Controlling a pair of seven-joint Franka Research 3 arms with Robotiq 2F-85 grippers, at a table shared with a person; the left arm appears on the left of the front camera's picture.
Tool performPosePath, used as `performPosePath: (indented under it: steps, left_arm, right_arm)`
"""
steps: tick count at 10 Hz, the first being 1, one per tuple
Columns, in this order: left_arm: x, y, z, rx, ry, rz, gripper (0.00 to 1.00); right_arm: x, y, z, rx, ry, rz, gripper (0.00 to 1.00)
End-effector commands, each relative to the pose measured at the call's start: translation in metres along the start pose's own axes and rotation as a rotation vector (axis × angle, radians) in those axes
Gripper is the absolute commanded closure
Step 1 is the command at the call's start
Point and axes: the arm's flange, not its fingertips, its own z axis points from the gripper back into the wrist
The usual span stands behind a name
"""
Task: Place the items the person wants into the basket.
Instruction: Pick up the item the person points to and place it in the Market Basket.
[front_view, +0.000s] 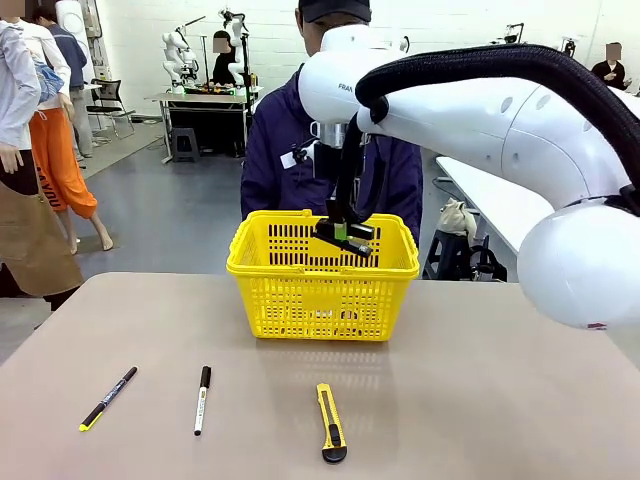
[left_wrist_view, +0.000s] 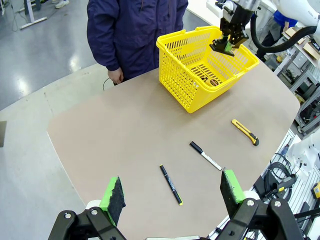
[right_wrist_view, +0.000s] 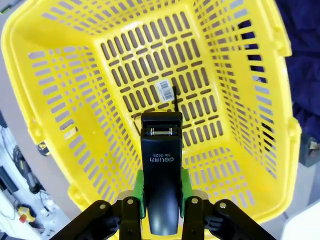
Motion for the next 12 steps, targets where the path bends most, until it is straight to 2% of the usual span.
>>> performPosePath:
  steps: [1,6,11,12]
  left_arm:
    - [-0.001,0.002,0.001,-0.011,-0.021,-0.013,0.00]
    - [-0.001,0.002,0.001,-0.011,-0.021,-0.013,0.00]
    - [-0.001,0.002,0.001,-0.011,-0.021,-0.013,0.00]
    - [-0.001,0.002,0.001,-0.011,-0.021,-0.013,0.00]
  right_arm:
    - [0.019,-0.006,-0.017,0.026,0.047,0.059,0.68]
    - [0.052,-0.012,-0.052,0.092,0.104,0.143,0.68]
    - [0.059,-0.019,-0.069,0.106,0.111,0.171,0.68]
    - [0.058,-0.019,-0.069,0.101,0.107,0.188,0.37]
